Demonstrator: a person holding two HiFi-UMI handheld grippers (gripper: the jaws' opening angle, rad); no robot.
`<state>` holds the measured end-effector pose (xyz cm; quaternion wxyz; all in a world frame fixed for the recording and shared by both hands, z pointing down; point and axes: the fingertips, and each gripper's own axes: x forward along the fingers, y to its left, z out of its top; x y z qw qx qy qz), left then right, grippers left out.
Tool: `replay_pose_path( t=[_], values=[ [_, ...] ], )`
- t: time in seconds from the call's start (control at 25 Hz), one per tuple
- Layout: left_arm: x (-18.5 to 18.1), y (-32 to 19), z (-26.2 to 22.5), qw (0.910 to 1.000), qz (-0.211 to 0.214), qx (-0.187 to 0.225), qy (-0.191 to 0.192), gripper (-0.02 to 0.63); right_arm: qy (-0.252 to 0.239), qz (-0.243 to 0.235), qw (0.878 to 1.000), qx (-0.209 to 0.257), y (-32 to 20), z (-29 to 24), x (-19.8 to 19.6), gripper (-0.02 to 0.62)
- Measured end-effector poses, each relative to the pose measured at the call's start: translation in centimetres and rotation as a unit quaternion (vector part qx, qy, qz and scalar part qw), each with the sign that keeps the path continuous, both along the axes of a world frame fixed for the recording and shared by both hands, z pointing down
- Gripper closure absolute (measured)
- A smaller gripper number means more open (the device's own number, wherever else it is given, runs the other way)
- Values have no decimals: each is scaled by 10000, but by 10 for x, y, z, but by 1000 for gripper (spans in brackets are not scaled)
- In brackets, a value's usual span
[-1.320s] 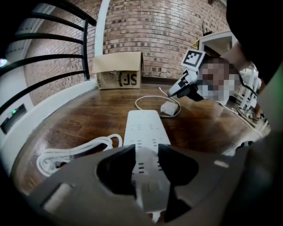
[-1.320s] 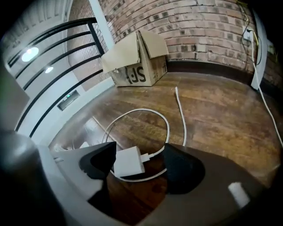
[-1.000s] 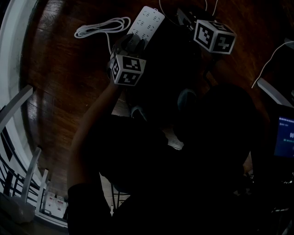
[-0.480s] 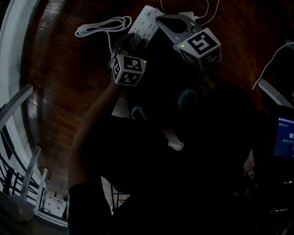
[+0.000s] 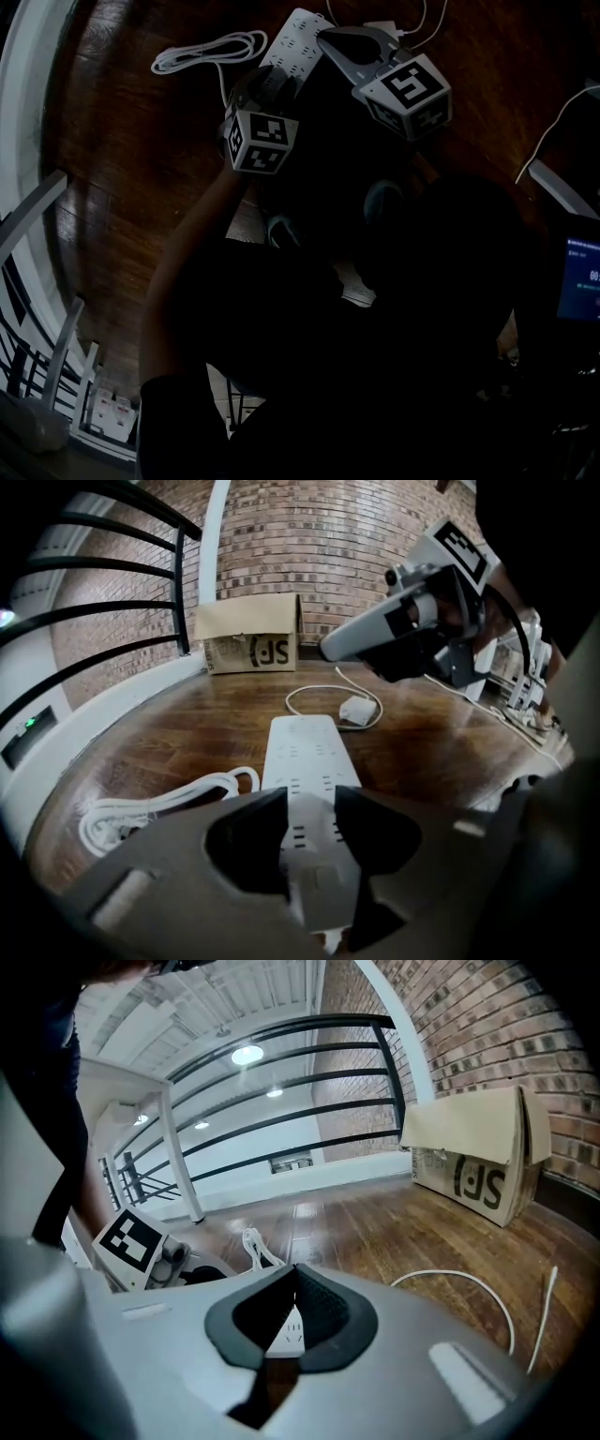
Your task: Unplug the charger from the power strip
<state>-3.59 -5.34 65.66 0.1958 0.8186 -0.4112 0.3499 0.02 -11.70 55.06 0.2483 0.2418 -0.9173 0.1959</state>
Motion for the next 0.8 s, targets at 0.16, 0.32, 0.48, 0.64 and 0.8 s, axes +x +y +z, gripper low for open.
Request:
replay_pose_path(
  t=[0.16, 0.32, 0.48, 0.64, 0.8],
  values=[
    [0, 1, 2, 10000, -5, 11, -23, 447, -10, -30, 10000, -21, 2, 2, 0, 584],
    [0, 1, 2, 10000, -18, 24, -24, 449, -32, -34, 9999, -94, 3, 4, 0, 584],
    [-1, 1, 1, 10000, -3, 34, -18, 449, -25, -62, 9999, -111, 4, 4, 0, 584],
    [0, 1, 1, 10000, 40, 63, -40, 451, -8, -76, 9999, -95, 4, 5, 0, 584],
    [2, 1, 1, 9999, 78, 94, -79, 460, -8, -90, 9999, -90, 4, 6, 0, 584]
  ],
)
